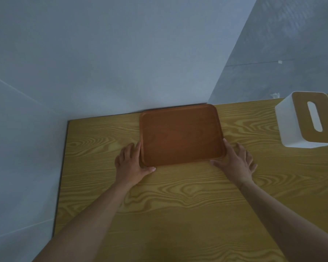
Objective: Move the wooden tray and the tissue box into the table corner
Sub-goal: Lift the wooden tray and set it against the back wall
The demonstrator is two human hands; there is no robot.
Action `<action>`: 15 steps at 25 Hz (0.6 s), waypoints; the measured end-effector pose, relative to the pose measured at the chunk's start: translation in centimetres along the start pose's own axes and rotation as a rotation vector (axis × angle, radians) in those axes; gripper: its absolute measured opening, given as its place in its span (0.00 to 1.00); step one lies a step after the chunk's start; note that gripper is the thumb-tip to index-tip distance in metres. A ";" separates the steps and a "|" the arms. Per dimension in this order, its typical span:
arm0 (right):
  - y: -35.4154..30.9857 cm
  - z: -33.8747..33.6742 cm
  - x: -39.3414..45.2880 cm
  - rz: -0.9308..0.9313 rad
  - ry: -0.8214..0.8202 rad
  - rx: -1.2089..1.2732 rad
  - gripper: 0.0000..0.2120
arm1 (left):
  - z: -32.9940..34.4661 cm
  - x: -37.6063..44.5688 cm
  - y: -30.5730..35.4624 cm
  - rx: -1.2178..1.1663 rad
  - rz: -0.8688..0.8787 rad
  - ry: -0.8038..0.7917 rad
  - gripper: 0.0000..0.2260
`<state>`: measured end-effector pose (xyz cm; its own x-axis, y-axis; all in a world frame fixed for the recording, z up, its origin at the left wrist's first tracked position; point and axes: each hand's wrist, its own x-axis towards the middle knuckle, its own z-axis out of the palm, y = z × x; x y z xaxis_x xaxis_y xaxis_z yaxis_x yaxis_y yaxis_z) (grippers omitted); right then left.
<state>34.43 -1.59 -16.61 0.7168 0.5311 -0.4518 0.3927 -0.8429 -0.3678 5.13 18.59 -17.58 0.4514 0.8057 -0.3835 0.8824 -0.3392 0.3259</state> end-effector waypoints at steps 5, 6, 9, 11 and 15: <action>-0.4 -0.3 0.3 0.015 0.003 -0.016 0.44 | -0.3 0.2 0.2 0.042 -0.010 0.017 0.51; -0.5 -0.4 0.4 0.018 0.002 -0.015 0.44 | -0.3 0.3 0.2 0.056 -0.011 0.015 0.51; -0.8 -0.6 0.4 0.019 -0.003 -0.012 0.44 | -0.3 0.3 0.4 0.084 -0.013 0.011 0.50; -0.8 -0.6 0.3 0.012 -0.003 -0.014 0.45 | -0.4 0.1 0.5 0.080 -0.023 0.012 0.50; -0.1 -0.5 -1.3 0.022 -0.012 -0.049 0.45 | -0.1 -1.7 0.5 0.106 -0.085 -0.011 0.45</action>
<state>33.79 -2.20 -15.55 0.7187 0.5135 -0.4688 0.4051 -0.8572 -0.3179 4.78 17.08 -16.65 0.3748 0.8289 -0.4152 0.9265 -0.3196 0.1984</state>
